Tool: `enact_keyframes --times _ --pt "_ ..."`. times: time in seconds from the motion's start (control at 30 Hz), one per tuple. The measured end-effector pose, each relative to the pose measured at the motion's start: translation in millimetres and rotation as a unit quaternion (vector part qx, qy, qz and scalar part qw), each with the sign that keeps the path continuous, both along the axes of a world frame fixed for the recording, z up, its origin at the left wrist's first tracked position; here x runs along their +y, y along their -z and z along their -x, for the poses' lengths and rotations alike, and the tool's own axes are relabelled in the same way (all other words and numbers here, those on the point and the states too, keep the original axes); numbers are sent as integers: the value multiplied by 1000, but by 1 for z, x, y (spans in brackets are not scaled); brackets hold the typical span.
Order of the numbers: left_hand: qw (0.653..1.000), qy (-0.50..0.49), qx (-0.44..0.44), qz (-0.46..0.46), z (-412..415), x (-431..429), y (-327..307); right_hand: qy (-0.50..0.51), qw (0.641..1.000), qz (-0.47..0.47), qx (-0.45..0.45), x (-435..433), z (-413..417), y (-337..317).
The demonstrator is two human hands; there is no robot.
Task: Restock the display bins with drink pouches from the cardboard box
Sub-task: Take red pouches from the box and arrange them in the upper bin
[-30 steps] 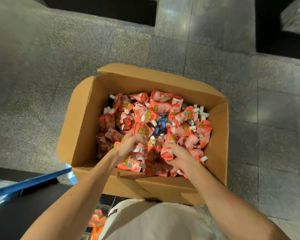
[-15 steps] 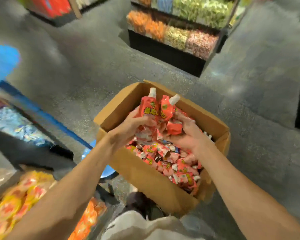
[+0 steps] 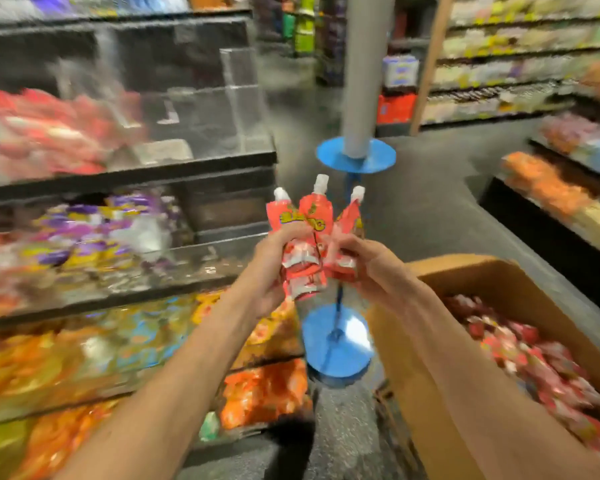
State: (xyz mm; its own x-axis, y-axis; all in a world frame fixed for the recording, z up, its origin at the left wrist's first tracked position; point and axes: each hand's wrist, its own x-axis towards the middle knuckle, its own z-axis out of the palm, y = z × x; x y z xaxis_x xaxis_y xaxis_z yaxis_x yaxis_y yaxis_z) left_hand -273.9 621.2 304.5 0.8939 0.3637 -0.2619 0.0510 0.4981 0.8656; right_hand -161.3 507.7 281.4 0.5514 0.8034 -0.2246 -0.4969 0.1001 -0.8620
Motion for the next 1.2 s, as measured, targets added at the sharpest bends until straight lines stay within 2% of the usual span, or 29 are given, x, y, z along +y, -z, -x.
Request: enact_keyframes --times 0.1,0.23,0.33,0.47,0.6,0.8,0.97,1.03,1.2 --pt "996 -88 -8 3 73 52 -14 -26 996 10 -88 78 64 -13" --pt "984 -153 -4 -89 174 122 -41 -26 988 10 -150 164 155 -49" --pt "967 -182 -1 -180 235 163 -62 -56 986 -15 -153 208 200 -76" --pt "966 -180 -20 -185 281 206 -76 -112 987 7 -115 264 232 -95" --pt "974 -158 -31 -160 297 257 -82 -136 985 22 -100 314 247 -101" --pt "967 -148 -22 -206 281 321 -86 -149 971 -23 -187 386 241 -100" --pt "963 -219 -58 -147 257 375 -104 -179 964 -50 -190 445 231 -123" --pt "958 -244 -74 -131 247 396 -117 -190 968 -48 -155 463 224 -137" --pt "972 -185 -119 -84 228 440 -144 -231 962 10 -147 498 197 -165"
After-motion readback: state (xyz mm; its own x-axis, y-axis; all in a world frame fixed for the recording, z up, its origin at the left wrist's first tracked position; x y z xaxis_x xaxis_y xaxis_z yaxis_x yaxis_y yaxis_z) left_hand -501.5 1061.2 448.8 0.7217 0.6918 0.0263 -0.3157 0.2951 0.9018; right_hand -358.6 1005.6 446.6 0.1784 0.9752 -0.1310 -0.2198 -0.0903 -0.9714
